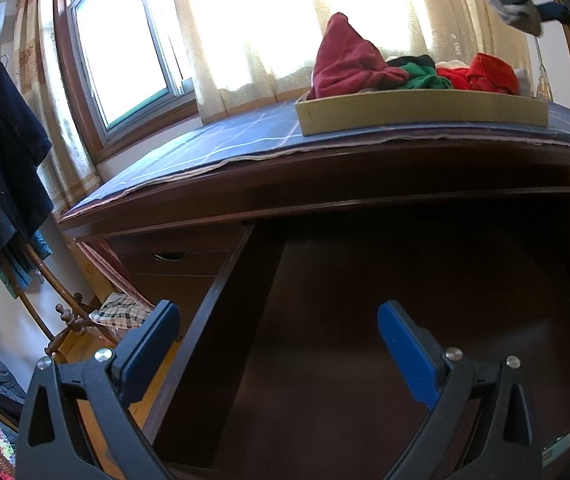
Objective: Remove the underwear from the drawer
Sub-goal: 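Lower the beige sock into the tray and open the right gripper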
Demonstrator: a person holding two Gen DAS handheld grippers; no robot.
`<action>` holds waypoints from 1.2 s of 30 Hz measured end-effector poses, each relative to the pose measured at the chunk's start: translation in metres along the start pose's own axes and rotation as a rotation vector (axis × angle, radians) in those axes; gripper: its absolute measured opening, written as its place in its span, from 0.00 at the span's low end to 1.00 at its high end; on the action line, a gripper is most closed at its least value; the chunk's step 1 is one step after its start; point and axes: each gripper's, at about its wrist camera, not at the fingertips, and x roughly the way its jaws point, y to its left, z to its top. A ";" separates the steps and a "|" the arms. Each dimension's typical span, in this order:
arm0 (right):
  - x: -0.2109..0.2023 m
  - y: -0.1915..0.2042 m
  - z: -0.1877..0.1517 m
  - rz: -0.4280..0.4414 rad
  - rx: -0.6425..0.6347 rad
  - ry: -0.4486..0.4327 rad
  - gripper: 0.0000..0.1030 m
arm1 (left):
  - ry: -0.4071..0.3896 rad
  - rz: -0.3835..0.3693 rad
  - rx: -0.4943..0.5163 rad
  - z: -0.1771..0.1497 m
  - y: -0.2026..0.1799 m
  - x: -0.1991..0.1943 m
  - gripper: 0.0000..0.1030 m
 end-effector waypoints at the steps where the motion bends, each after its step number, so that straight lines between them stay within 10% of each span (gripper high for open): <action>1: 0.005 -0.001 0.005 0.001 0.001 0.000 0.36 | 0.001 0.001 0.003 0.000 0.000 0.000 0.98; 17: 0.107 -0.027 0.060 -0.059 0.052 0.072 0.36 | -0.008 -0.003 0.009 -0.001 -0.001 -0.001 0.98; 36: 0.178 -0.047 0.035 -0.080 0.162 0.257 0.37 | 0.009 -0.002 0.001 0.003 0.000 0.003 0.98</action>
